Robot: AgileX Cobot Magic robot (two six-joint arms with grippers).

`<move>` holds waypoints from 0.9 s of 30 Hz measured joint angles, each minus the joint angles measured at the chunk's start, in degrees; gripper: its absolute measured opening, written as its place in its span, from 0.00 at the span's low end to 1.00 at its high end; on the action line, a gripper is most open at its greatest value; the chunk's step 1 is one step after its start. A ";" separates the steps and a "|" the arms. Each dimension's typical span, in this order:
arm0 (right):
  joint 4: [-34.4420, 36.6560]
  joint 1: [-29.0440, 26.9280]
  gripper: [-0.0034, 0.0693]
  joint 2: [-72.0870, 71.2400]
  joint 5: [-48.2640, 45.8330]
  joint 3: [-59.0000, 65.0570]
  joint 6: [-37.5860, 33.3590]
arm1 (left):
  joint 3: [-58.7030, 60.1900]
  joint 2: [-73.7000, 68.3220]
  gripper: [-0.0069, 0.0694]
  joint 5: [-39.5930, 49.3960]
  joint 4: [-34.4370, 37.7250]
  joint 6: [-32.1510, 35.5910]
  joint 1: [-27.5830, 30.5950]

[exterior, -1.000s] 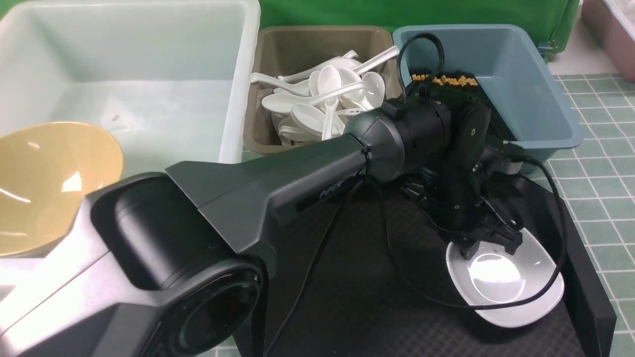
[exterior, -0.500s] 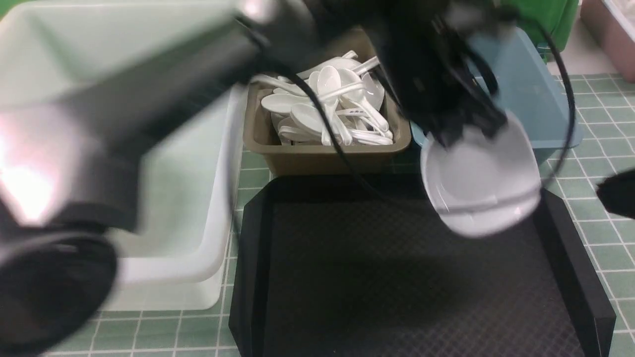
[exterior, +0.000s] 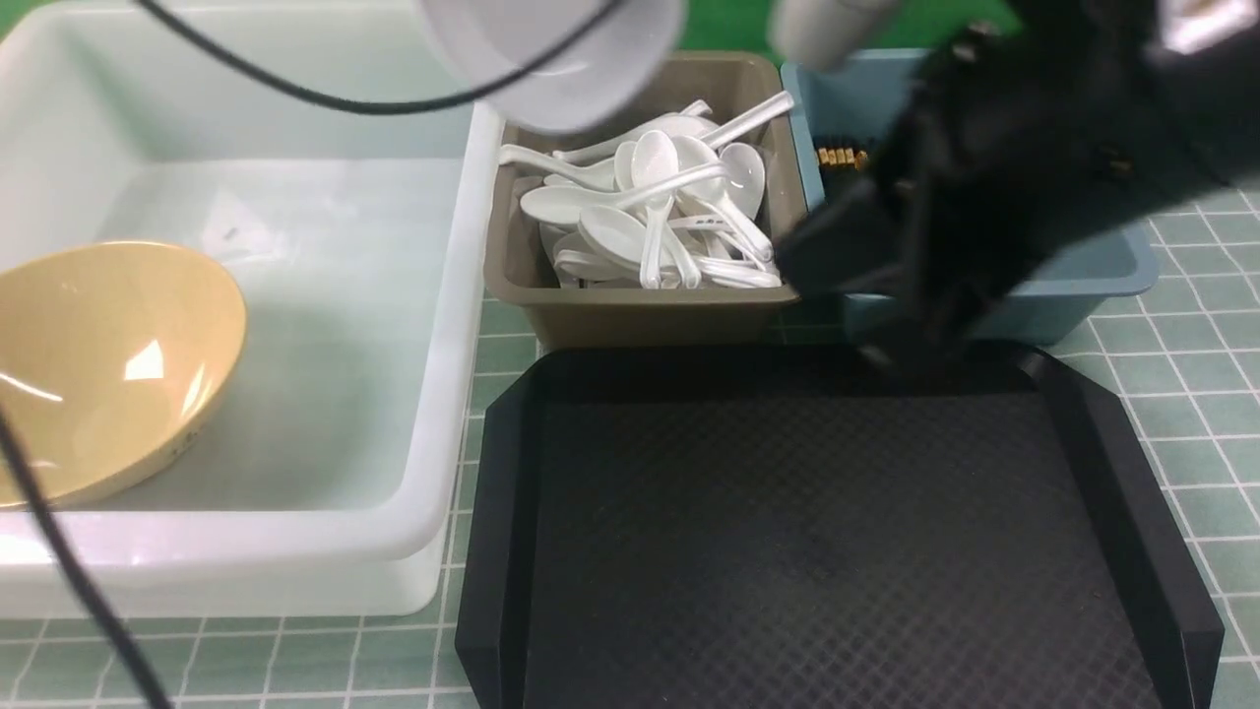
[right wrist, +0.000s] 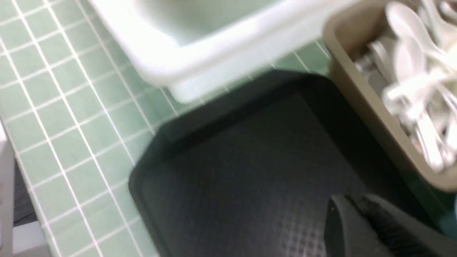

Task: On blue table put chopsticks spoon bowls plates into blue grey white boxes.
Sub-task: 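Place the white bowl into the white bin with the other dishes with the left gripper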

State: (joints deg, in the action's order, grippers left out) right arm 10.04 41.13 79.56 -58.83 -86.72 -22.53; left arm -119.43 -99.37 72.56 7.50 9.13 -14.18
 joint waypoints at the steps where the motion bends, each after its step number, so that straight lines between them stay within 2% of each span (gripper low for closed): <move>1: 0.06 1.18 0.15 1.34 -0.14 -1.57 -0.53 | 1.47 0.67 0.10 0.00 0.14 0.19 1.45; 4: 0.12 5.48 0.15 5.82 -0.20 -6.60 -1.77 | 8.96 2.88 0.10 -0.36 0.90 0.62 8.37; 5: 0.12 5.70 0.15 6.09 -0.20 -6.89 -1.92 | 9.40 2.95 0.10 -0.45 0.90 0.60 8.37; 8: -0.02 8.10 0.15 9.89 -0.31 -10.27 -3.03 | 15.39 3.21 0.10 -3.70 3.16 0.91 13.70; 14: -1.49 8.67 0.15 14.60 -2.40 -12.97 -3.19 | 23.58 2.45 0.10 -13.38 6.44 1.35 20.13; 21: -2.67 8.67 0.15 15.47 -3.17 -13.03 -3.19 | 24.96 -3.93 0.10 -21.06 9.55 2.52 20.69; 27: -2.93 8.67 0.15 15.47 -6.06 -13.03 -3.19 | 25.00 -10.91 0.10 -22.83 14.94 8.98 20.69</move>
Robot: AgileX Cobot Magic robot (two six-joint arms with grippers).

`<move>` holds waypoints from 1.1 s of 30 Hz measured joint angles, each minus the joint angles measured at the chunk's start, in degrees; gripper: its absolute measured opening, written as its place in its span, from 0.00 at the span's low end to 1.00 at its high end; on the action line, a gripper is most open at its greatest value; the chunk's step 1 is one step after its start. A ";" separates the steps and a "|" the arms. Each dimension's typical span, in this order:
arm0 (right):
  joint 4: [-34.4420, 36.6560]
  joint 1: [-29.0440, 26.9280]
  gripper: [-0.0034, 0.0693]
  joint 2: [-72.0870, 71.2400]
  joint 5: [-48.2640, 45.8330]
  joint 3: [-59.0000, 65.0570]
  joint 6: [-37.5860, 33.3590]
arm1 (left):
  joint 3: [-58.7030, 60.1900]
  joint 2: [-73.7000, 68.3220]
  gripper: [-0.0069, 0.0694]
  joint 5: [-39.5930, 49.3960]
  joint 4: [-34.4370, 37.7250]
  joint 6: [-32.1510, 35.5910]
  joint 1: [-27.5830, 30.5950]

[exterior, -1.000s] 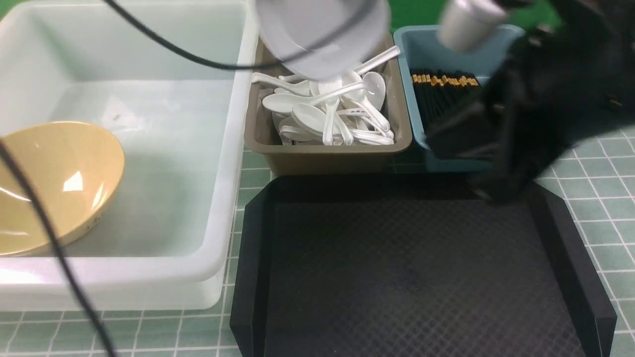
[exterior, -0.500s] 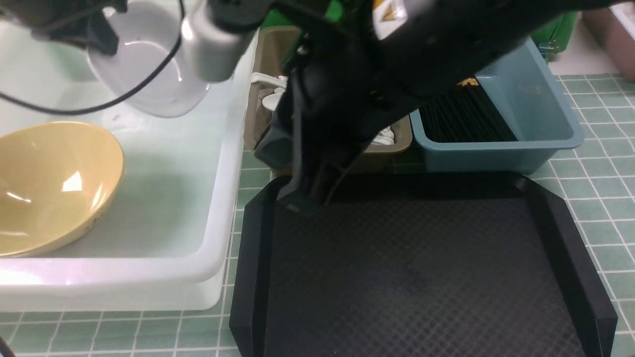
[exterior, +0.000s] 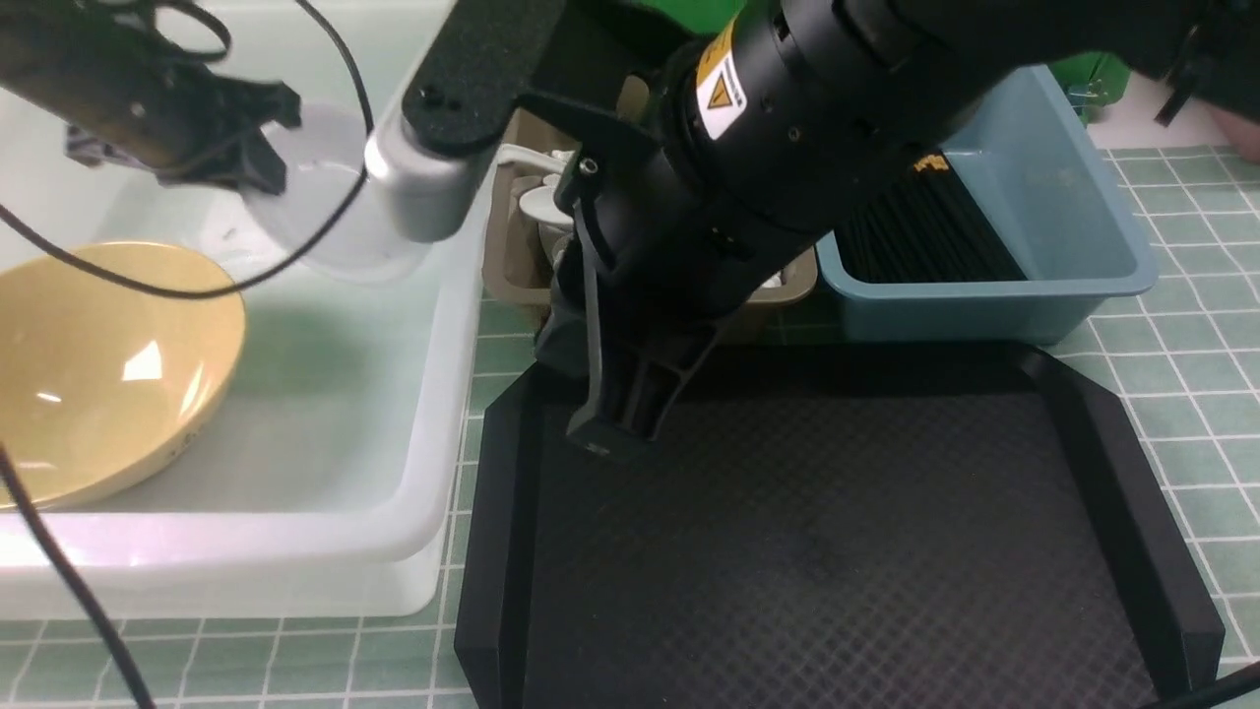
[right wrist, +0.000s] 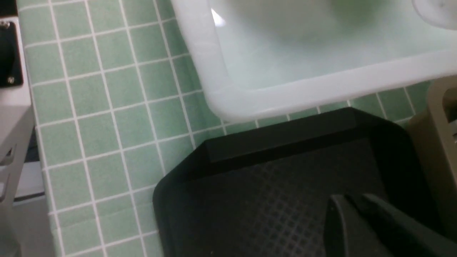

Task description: On blue table put chopsticks spoon bowls plates into blue grey white boxes.

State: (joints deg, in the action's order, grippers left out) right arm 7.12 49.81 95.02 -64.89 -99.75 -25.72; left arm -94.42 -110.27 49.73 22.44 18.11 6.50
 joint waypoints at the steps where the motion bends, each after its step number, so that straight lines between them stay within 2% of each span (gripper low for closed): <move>1: -0.04 0.00 0.15 0.00 -0.36 0.00 0.00 | 0.00 -1.28 0.10 -0.12 0.66 0.89 0.00; 5: -0.11 0.00 0.15 0.00 -1.47 0.00 0.00 | 0.00 -4.48 0.14 -0.64 2.50 2.66 0.00; 8: -0.11 0.00 0.16 0.00 -2.07 0.00 0.00 | 0.00 -6.34 0.22 -1.35 2.82 4.03 0.00; 9: -0.11 0.00 0.16 0.00 -2.13 0.00 0.00 | 0.00 -6.34 0.22 -1.35 2.82 4.03 0.00; 12: -0.11 0.00 0.16 0.00 -2.26 0.00 0.00 | 0.00 -7.19 0.33 -1.41 2.93 5.84 0.00; 15: -0.12 0.00 0.17 0.00 -2.67 -0.04 0.00 | -0.73 -7.13 0.49 -0.82 1.40 7.47 0.00; 17: -0.29 0.00 0.17 0.00 -3.18 -0.04 0.00 | -2.38 -6.94 0.56 0.34 0.46 7.60 0.00; 22: -1.59 0.00 0.17 0.00 -4.04 -0.04 0.00 | -9.10 -4.33 0.64 6.76 -0.71 7.04 0.00; 25: -3.64 0.00 0.18 0.00 -4.22 -0.04 0.66 | -13.93 -0.46 0.63 12.37 0.50 2.79 -0.38; 28: -6.29 0.00 0.18 -0.48 -4.22 -0.04 2.13 | -16.46 3.82 0.58 16.16 -0.14 0.41 -2.33; 31: -9.29 0.00 0.18 -1.59 -4.35 -0.04 3.93 | -17.27 9.11 0.47 19.28 -4.12 -0.10 -6.50; 33: -11.86 0.00 0.18 -3.26 -4.94 -0.04 5.06 | -17.28 13.02 0.36 21.22 -9.43 -1.32 -11.17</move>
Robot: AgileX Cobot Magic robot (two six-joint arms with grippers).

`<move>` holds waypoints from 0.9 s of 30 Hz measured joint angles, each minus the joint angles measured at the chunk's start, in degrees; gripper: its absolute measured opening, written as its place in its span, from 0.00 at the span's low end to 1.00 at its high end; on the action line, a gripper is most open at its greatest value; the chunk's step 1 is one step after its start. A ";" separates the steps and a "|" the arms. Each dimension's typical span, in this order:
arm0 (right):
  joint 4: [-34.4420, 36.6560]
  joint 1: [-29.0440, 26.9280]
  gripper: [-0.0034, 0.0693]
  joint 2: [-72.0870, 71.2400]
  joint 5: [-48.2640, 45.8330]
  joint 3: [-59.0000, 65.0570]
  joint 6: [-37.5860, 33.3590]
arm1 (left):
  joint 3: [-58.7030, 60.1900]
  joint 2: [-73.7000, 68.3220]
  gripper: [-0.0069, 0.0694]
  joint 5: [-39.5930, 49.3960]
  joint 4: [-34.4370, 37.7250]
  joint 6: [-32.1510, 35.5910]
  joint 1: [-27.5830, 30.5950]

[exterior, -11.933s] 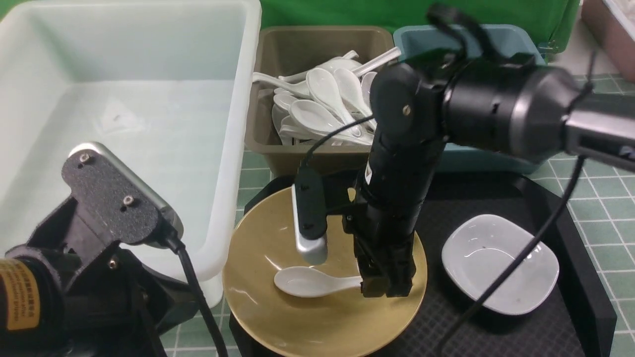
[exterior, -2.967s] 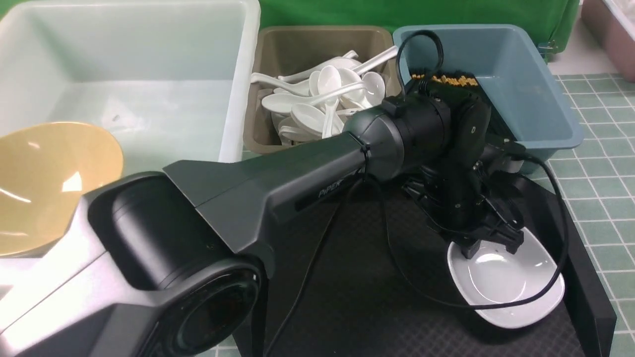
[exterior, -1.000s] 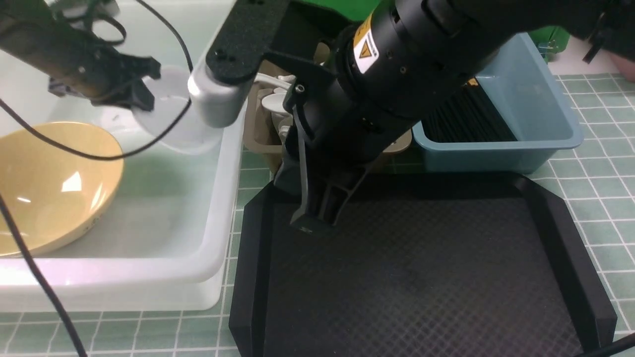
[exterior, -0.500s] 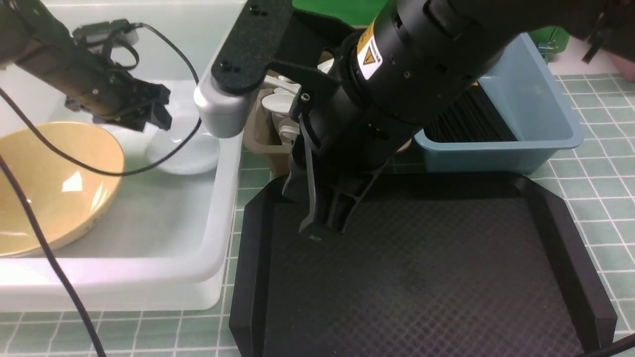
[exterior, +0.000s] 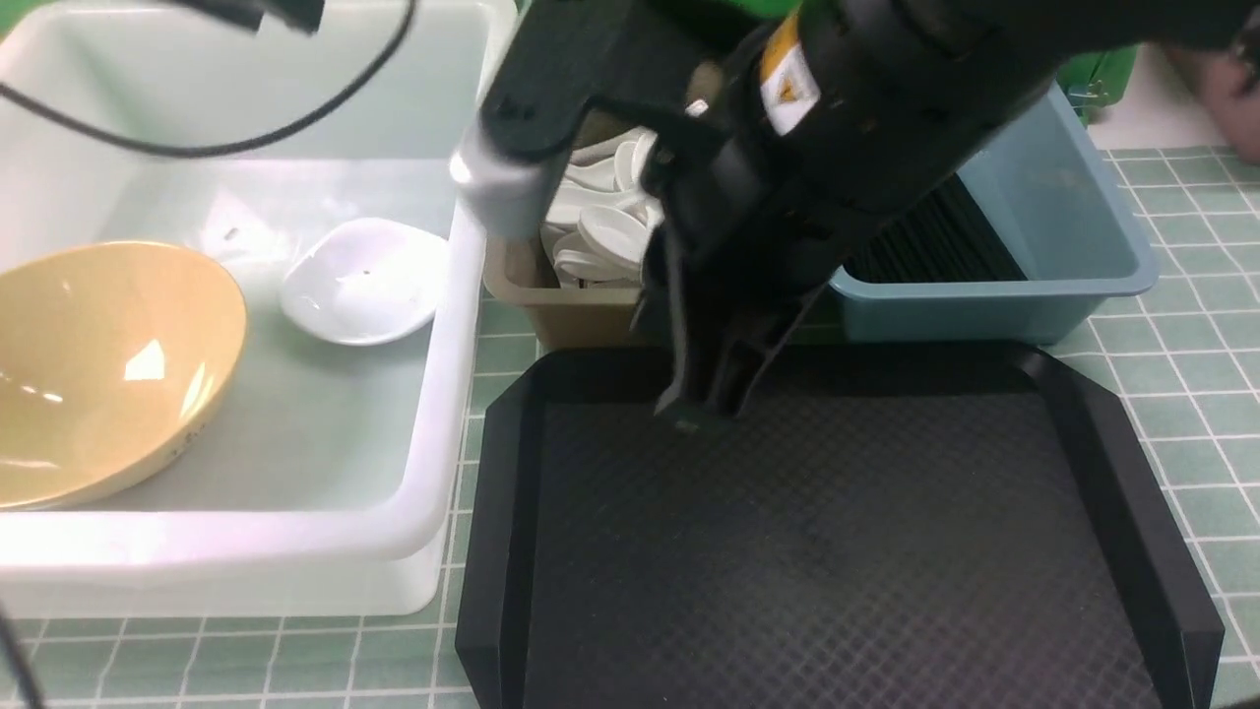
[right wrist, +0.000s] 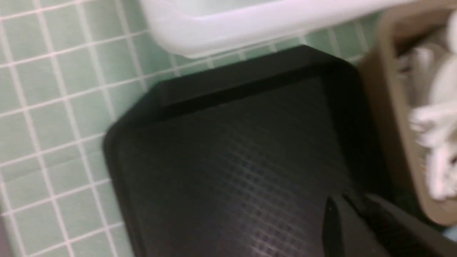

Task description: On blue table put chopsticks spoon bowls plates into blue grey white boxes.

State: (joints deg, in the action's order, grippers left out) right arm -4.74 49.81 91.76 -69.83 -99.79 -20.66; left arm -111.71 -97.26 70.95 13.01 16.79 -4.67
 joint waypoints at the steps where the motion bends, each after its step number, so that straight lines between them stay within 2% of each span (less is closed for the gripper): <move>1: -0.95 0.00 0.18 -0.84 -0.42 0.00 0.87 | 0.00 1.61 0.31 0.53 -2.41 -0.70 -2.03; 2: -1.13 0.00 0.18 -1.03 -0.54 0.00 1.13 | 0.00 2.22 0.30 0.61 -2.89 -0.90 -2.43; 5: -2.87 0.00 0.18 -4.13 -1.84 0.00 2.70 | 2.19 7.44 0.15 0.90 -10.45 -5.06 -8.42; 7: -3.24 0.00 0.18 -6.44 -2.09 0.00 3.31 | 6.00 11.03 0.10 0.90 -14.14 -8.30 -11.34; 10: -3.22 0.00 0.18 -10.25 -2.10 1.78 3.94 | 15.11 17.02 0.09 1.04 -17.65 -12.65 -14.21; 11: -3.22 0.00 0.18 -10.25 -2.10 2.00 3.94 | 15.79 17.90 0.09 1.04 -17.74 -12.88 -14.42; 15: -3.25 0.00 0.18 -18.10 1.57 11.22 5.67 | 32.28 29.59 0.09 -2.27 -18.66 -16.15 -15.20; 16: -3.25 0.00 0.18 -18.84 1.83 11.76 5.68 | 32.28 30.20 0.09 -2.27 -18.66 -16.28 -15.20; 17: -3.25 0.00 0.18 -21.87 4.23 16.17 5.86 | 38.60 35.40 0.09 -5.11 -18.80 -16.79 -15.20; 18: -3.25 0.00 0.18 -21.87 4.53 16.74 5.92 | 39.27 36.06 0.09 -5.45 -18.80 -16.79 -15.20; 22: -3.25 0.00 0.18 -31.84 14.07 30.93 6.19 | 54.95 52.43 0.09 -13.33 -18.98 -17.84 -15.20; 27: -3.25 0.00 0.19 -40.55 23.80 41.31 8.74 | 65.37 64.87 0.09 -20.01 -19.68 -17.84 -15.20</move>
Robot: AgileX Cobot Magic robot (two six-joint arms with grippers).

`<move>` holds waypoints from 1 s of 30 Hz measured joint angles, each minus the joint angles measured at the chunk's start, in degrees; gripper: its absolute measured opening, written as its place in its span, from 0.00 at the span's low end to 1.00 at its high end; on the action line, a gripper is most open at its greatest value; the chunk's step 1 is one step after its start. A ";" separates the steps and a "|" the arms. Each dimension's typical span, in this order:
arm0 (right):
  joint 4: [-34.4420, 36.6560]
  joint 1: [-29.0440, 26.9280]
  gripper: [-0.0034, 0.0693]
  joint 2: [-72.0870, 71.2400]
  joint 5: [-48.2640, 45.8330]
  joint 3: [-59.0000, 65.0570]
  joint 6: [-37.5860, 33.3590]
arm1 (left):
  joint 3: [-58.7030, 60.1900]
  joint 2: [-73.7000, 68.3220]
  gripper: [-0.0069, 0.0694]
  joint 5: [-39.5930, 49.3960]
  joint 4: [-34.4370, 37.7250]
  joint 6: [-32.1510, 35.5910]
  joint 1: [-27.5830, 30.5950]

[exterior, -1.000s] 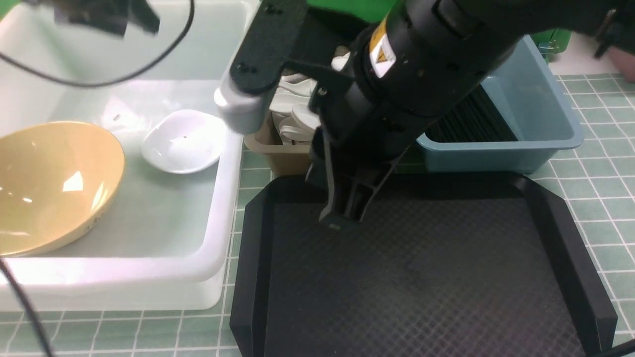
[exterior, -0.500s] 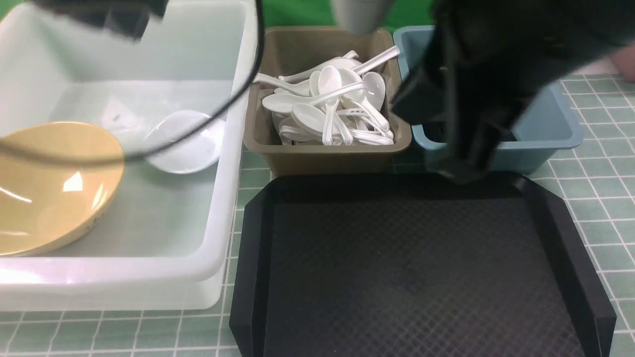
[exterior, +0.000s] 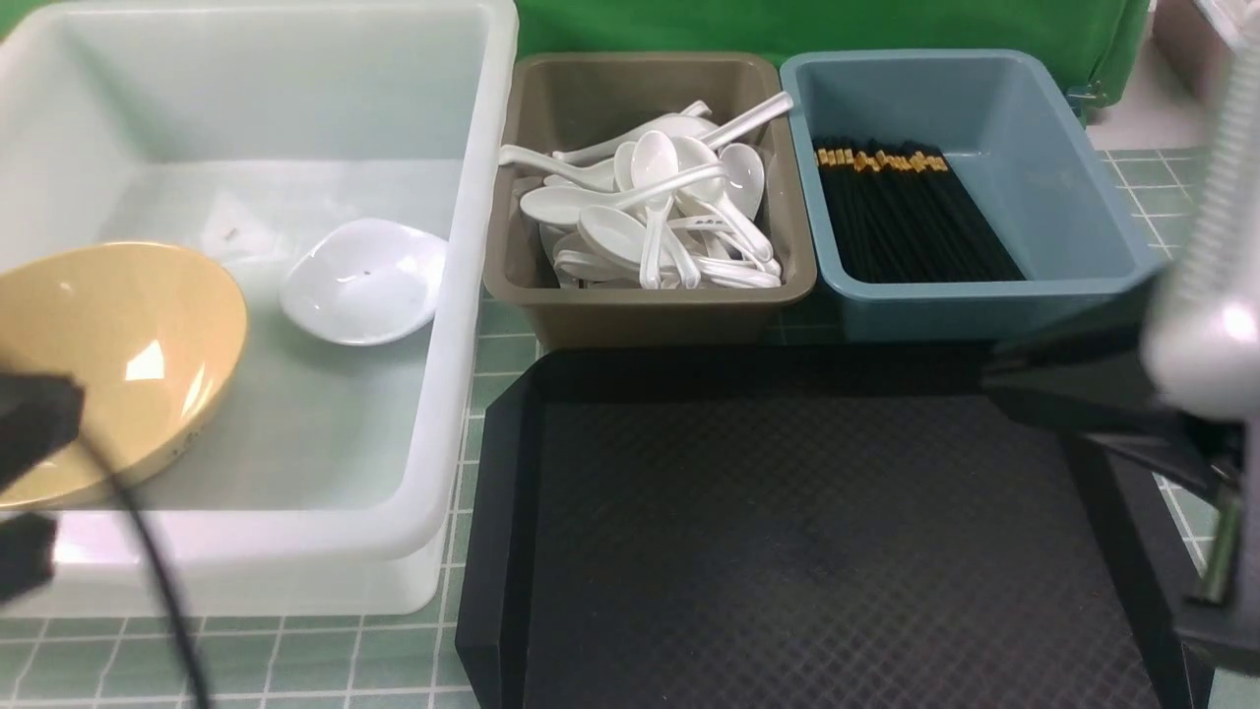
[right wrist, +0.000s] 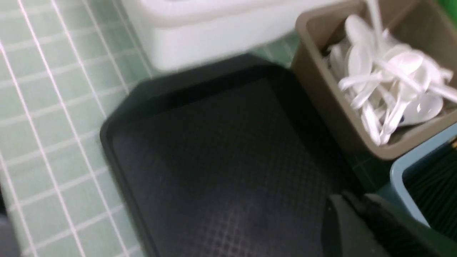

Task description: On blue table put chopsticks spoon bowls plates into blue grey white boxes.

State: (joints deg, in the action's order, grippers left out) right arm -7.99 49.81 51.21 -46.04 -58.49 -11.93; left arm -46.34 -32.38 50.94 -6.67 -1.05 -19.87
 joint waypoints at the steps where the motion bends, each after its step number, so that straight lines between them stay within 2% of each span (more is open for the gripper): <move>1: 0.00 0.00 0.19 -2.53 3.57 2.71 0.66 | 2.80 2.73 0.09 -2.11 -0.37 0.00 0.00; 6: 0.81 0.00 0.19 -12.71 15.03 12.13 1.84 | 12.50 14.34 0.09 -9.66 -2.11 0.00 0.00; 13: 2.38 0.00 0.20 -22.46 26.27 19.73 2.91 | 19.66 22.85 0.09 -13.70 -3.52 0.00 0.00; 30: 2.45 0.00 0.21 -23.40 27.67 21.07 3.08 | 27.25 24.21 0.09 -15.44 -3.58 0.00 0.00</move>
State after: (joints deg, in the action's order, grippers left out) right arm -5.54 49.81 27.81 -18.37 -37.42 -8.84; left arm -19.09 -8.17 35.50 -10.26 -1.05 -19.87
